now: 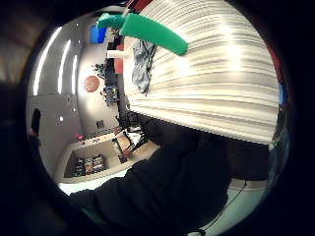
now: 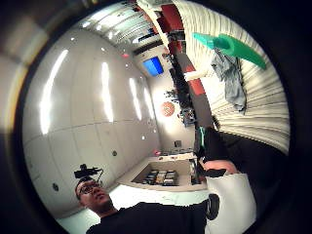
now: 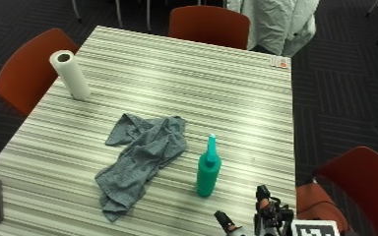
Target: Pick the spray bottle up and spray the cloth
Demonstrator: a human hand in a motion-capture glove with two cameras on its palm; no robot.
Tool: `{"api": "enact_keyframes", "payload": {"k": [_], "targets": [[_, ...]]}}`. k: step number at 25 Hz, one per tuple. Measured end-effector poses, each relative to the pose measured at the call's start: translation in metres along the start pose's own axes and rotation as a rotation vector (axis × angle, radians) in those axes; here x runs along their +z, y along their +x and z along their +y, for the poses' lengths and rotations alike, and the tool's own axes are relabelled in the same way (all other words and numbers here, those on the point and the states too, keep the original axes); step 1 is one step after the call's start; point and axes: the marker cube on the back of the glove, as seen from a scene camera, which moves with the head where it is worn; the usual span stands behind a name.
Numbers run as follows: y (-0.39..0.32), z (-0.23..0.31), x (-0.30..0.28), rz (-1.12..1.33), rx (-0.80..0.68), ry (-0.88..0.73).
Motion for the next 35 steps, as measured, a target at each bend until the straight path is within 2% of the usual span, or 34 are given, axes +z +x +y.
{"api": "enact_keyframes", "payload": {"k": [10,23,35], "targets": [[0.017,-0.013,-0.001,0.035,0.049,0.013],[0.078,-0.07,0.016,0.077,0.161,0.097],[0.094,-0.117,0.027,0.05,0.132,0.138]]}}
